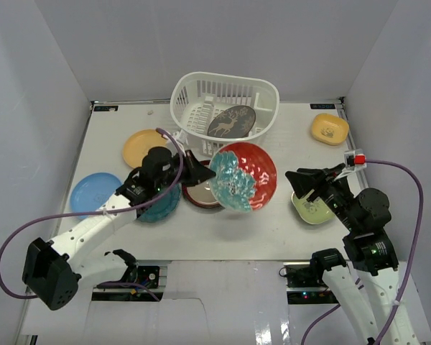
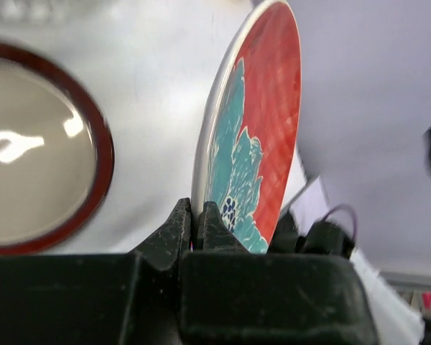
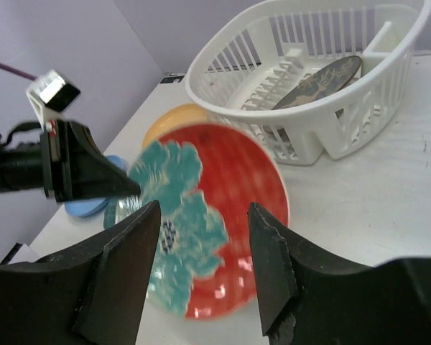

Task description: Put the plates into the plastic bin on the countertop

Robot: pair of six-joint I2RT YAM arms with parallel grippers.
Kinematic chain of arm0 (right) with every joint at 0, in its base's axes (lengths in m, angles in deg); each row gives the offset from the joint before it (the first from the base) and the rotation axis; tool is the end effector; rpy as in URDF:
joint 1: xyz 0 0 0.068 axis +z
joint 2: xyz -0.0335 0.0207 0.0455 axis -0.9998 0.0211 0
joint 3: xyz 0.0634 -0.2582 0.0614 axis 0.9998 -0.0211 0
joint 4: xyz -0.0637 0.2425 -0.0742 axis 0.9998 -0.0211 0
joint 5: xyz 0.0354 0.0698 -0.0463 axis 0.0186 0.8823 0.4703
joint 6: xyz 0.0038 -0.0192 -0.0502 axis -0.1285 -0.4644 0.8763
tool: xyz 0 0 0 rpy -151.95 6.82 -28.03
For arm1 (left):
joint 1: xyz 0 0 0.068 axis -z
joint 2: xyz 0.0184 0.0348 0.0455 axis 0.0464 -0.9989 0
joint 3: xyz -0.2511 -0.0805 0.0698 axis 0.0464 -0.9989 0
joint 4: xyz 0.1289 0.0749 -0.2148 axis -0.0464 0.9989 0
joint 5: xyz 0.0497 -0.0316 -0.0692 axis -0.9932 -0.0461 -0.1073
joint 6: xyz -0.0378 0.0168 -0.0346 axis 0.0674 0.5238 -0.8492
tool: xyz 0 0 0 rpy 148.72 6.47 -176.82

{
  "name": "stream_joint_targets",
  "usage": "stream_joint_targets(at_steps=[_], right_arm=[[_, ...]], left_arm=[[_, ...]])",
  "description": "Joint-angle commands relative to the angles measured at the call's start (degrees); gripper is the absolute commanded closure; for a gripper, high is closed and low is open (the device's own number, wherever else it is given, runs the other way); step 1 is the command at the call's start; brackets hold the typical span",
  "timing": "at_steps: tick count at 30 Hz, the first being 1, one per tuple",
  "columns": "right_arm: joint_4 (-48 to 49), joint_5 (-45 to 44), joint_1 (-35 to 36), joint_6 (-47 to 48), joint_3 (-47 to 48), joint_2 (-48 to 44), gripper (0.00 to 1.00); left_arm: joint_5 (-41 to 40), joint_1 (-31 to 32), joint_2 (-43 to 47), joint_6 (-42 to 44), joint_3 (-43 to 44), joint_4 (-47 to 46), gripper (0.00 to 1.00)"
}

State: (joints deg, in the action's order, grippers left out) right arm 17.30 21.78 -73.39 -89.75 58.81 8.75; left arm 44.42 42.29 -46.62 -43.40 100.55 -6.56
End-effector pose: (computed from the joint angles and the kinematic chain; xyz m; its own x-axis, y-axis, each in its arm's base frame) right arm 0.0892 0.0341 0.3607 -0.1443 0.4085 -0.9013 -0.4919 0.7607 0.4235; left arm 0.1853 -0.1638 0.2838 -0.7624 -0.2472 -0.5980 0.3499 0.6199 -0.7023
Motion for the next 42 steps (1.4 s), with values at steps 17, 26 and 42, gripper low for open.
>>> stream_joint_targets(at_steps=[17,26,42], right_arm=[[-2.57,3.40,-0.19,2.31,-9.74,-1.63,0.42],[-0.55,5.25,-0.28,3.19,-12.12,0.13,0.40],[19.57,4.91,3.75,-5.15,-21.96,14.97,0.10]], left_arm=[[2.65,-21.26,-45.08,-3.71,56.08,-7.09,1.00],[3.09,-21.88,-59.32,-4.86,67.87,-3.39,1.00],[3.09,-22.24,-58.81,2.34,59.62,0.47,0.16]])
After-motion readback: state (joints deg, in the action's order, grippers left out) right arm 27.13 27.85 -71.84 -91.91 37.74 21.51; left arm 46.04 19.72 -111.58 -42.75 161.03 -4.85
